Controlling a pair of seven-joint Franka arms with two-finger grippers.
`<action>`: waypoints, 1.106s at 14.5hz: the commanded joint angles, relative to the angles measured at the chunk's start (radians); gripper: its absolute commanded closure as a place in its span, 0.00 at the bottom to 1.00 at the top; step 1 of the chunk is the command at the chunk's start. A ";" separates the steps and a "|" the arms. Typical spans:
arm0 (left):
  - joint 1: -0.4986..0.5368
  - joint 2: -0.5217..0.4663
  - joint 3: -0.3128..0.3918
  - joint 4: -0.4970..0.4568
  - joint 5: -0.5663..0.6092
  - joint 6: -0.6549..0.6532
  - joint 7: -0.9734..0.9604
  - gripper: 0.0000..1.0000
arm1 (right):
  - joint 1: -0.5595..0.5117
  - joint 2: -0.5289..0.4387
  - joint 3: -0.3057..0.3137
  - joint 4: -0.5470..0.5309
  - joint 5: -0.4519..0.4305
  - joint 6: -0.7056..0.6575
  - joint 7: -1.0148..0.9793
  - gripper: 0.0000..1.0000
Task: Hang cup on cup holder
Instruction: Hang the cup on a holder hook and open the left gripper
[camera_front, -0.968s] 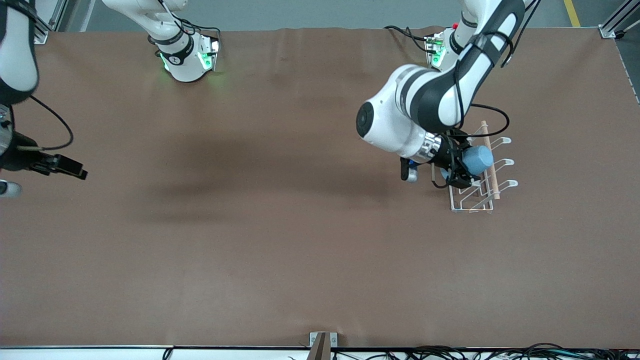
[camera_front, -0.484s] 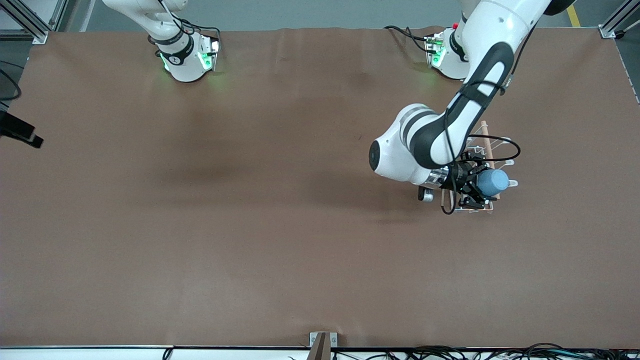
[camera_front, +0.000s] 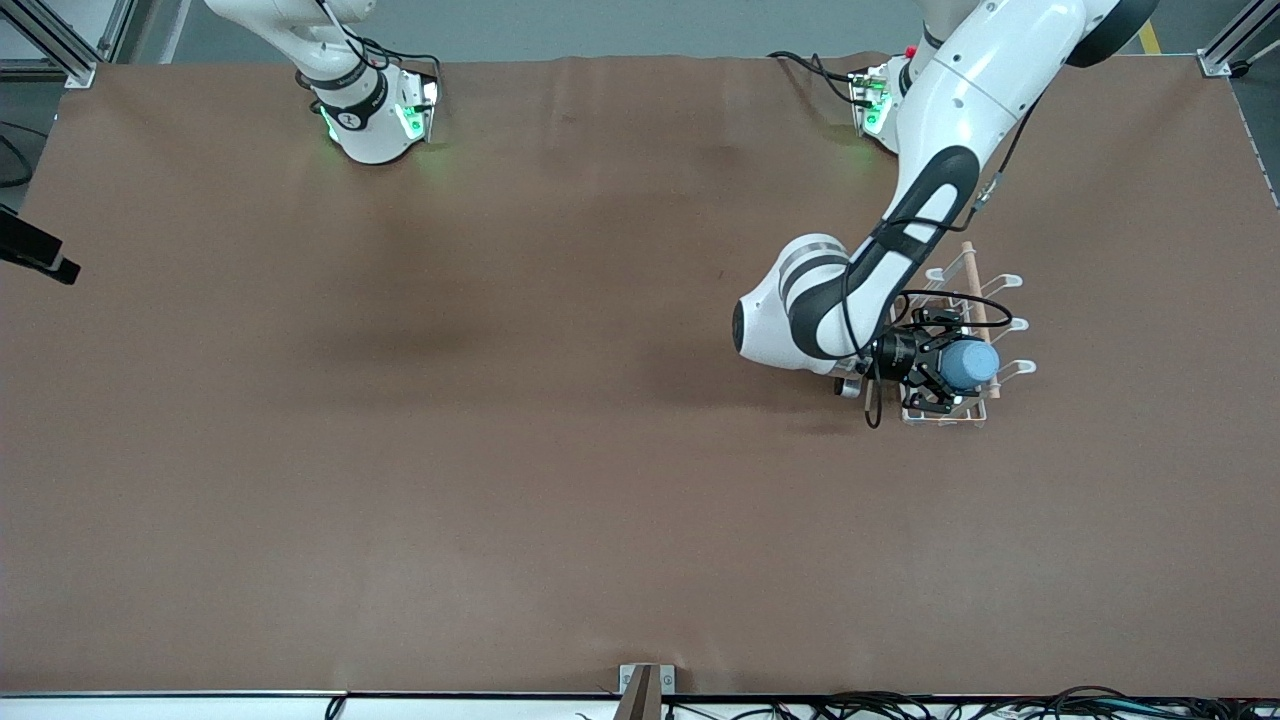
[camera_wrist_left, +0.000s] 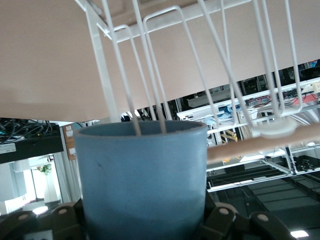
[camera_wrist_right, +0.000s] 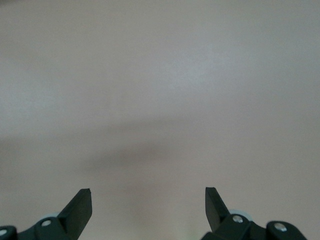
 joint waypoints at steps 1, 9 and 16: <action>-0.007 0.036 0.005 0.003 0.025 -0.039 -0.076 0.69 | -0.006 -0.050 0.007 -0.068 -0.020 0.016 0.003 0.00; 0.008 -0.011 0.003 0.112 -0.089 -0.119 -0.120 0.00 | -0.081 -0.059 0.119 -0.065 -0.052 0.011 0.003 0.00; 0.025 -0.149 0.095 0.406 -0.395 0.016 -0.537 0.00 | -0.063 -0.059 0.111 -0.064 -0.066 0.010 -0.002 0.00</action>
